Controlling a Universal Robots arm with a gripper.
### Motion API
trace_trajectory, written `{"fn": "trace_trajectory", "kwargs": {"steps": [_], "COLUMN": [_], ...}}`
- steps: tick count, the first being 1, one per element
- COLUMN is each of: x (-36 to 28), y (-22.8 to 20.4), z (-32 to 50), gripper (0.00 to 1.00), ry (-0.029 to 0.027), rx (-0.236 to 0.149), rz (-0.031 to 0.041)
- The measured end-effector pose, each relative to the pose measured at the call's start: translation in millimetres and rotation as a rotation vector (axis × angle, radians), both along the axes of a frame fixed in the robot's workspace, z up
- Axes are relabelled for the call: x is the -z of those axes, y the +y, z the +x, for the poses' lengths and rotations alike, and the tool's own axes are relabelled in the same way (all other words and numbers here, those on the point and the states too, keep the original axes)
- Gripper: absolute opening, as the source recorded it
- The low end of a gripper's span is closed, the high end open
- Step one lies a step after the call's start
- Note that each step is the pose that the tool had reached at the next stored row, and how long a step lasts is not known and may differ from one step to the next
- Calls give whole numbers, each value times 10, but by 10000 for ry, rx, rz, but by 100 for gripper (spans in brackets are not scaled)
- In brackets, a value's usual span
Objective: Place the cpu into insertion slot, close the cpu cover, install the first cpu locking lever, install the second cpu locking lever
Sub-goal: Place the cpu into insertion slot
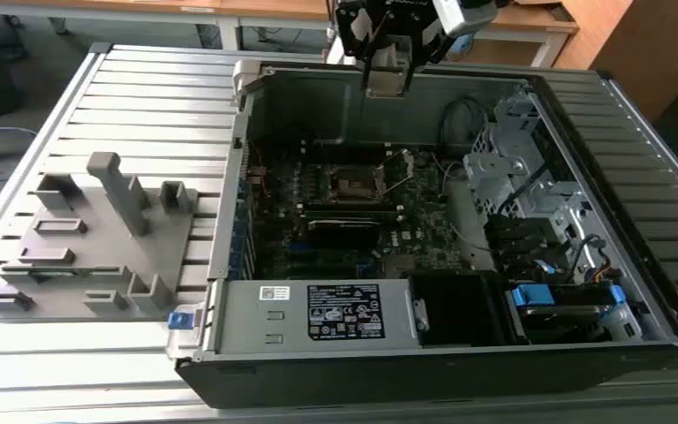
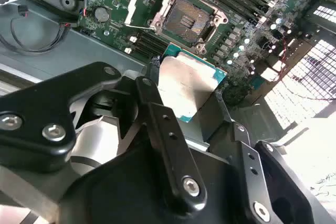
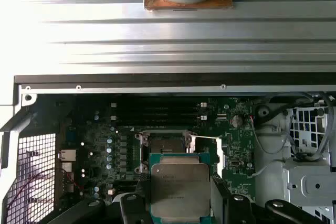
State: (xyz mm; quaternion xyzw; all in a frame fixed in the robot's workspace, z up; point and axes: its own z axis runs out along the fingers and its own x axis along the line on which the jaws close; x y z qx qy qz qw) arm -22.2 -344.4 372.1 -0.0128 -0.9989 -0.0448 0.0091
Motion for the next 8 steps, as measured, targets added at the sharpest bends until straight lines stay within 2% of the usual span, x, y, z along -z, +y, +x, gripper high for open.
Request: {"fn": "trace_trajectory", "kwargs": {"steps": [8], "x": [5], "y": [0], "z": [0], "gripper": [54], "ry": [1], "rx": [0], "rz": [-1]}}
